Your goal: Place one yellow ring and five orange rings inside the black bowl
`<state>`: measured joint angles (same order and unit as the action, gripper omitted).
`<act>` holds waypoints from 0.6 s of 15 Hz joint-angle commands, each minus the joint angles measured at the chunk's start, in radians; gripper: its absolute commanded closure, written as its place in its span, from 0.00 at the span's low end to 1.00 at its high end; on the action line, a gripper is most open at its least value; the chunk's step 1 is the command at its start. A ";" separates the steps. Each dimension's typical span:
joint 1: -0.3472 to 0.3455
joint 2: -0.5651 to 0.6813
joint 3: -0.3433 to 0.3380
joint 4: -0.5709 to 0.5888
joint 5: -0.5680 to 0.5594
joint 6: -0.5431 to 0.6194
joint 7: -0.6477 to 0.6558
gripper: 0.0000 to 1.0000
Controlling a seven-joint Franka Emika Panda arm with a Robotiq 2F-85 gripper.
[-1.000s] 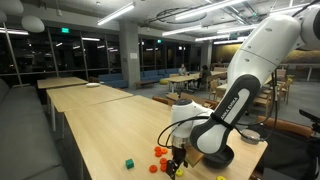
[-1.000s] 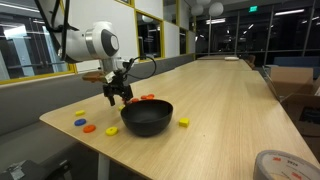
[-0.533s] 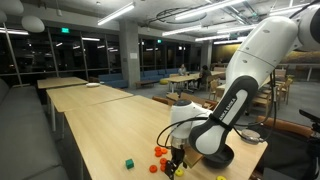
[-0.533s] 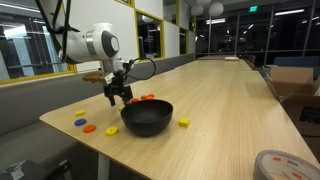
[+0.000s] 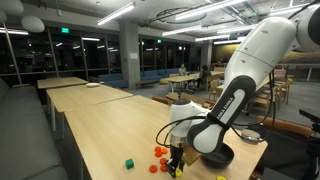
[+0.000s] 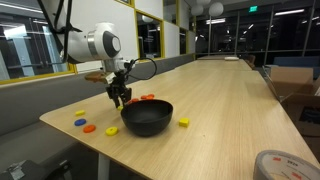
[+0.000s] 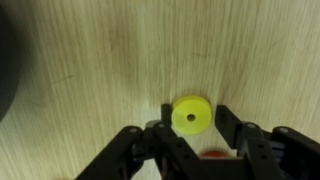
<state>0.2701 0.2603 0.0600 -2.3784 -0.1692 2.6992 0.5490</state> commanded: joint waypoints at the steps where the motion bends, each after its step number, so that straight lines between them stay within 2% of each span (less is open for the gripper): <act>1: 0.000 0.006 -0.009 0.015 0.026 0.010 -0.003 0.80; 3: -0.003 -0.017 -0.022 0.010 0.019 -0.010 0.004 0.74; 9: -0.016 -0.189 -0.119 -0.045 -0.091 -0.026 0.130 0.74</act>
<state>0.2636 0.1984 -0.0203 -2.3766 -0.1887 2.6954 0.5915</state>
